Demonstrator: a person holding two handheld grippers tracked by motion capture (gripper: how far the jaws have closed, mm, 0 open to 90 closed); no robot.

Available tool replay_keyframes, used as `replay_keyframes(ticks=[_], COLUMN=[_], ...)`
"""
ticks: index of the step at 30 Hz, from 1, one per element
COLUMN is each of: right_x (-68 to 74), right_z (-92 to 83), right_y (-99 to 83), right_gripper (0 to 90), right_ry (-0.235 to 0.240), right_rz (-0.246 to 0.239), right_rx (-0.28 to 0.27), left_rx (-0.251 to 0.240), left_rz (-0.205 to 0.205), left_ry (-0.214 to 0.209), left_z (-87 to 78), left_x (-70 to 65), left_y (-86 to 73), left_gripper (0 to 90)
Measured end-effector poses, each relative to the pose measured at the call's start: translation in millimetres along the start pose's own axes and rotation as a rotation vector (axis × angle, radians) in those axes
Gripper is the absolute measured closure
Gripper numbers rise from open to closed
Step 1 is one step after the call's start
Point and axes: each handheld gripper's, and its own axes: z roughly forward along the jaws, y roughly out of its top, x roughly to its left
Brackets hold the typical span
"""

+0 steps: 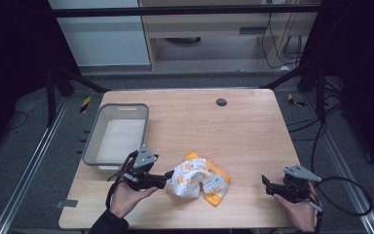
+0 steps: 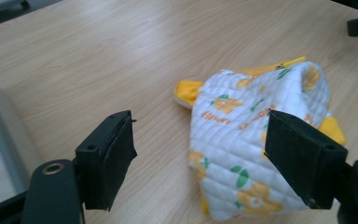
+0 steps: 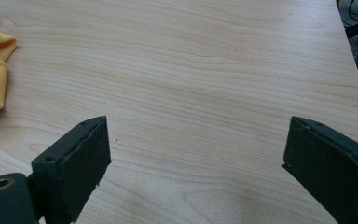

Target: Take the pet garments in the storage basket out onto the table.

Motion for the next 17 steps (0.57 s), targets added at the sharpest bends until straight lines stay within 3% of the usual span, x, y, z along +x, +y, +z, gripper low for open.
replay_keyframes(ticks=[4,12,17], right_x=[-0.1,2.3,3.5], right_z=[-0.5,-1.0,-1.1], right_y=[-0.2,0.7,1.2], right_gripper=[7.3,7.1,7.0], right_ry=[-0.002,0.005,0.006], right_rz=[0.002,0.001,-0.010], right_rx=[0.000,-0.005,-0.005], left_rx=[-0.038,-0.091,-0.100], left_rz=[-0.029,-0.082,-0.110], left_ry=[0.055,0.115,0.123], left_z=[-8.1,-20.4,-23.6], left_x=[6.0,15.0,19.3], left_y=[-13.3,-36.5,-47.2], left_gripper=[23.1,23.3,24.0])
